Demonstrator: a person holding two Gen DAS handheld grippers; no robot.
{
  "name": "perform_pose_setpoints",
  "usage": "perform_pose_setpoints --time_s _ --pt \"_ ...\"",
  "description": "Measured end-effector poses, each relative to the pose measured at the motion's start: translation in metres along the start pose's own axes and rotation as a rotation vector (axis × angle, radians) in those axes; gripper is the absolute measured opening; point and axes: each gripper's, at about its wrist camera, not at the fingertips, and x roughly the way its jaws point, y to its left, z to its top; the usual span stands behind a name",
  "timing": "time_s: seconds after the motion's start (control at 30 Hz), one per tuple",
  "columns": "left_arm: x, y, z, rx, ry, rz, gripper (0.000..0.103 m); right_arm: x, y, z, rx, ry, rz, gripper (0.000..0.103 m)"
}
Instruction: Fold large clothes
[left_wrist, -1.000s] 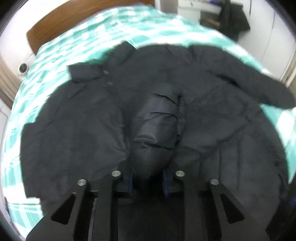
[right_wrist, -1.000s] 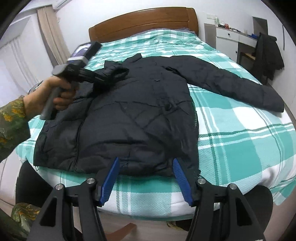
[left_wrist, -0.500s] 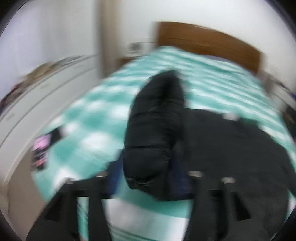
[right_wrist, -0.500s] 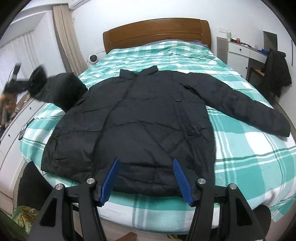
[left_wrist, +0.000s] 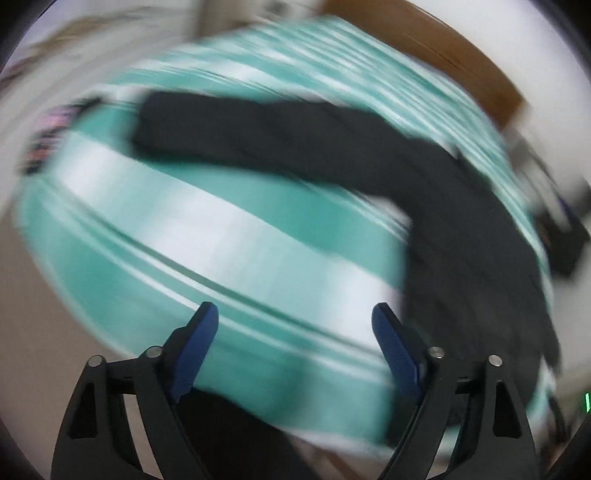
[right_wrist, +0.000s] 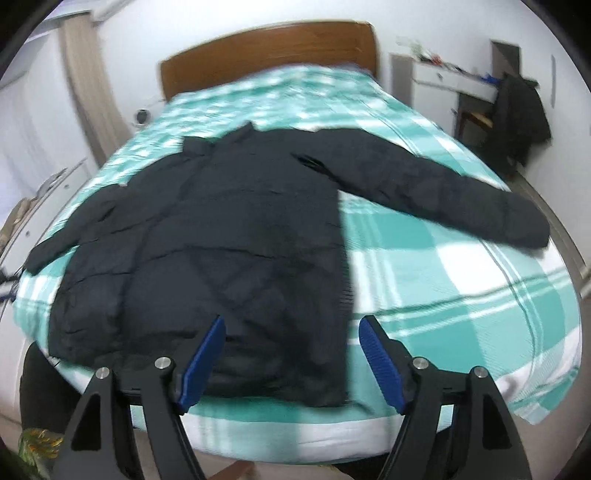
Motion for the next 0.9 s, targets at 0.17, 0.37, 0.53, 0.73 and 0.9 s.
perform_pose_setpoints --time_s 0.17,0.37,0.53,0.73,0.9 --pt "0.028 -0.052 -0.036 0.167 0.166 -0.107 0.087 0.032 -0.036 -0.002 0.094 0.098 0.050 0.076" --pt "0.034 -0.047 -0.057 0.227 0.194 -0.085 0.046 0.061 -0.036 -0.016 0.103 0.167 0.203 0.072" --pt "0.014 -0.009 -0.047 0.192 0.185 -0.110 0.022 0.043 0.002 -0.024 -0.015 0.126 0.153 0.015" --pt "-0.016 0.027 -0.073 0.141 0.170 -0.085 0.023 0.022 0.033 -0.047 -0.109 0.138 0.134 0.015" --pt "-0.024 0.010 -0.072 0.188 0.126 0.021 0.053 0.025 0.030 -0.044 -0.061 0.125 0.075 0.042"
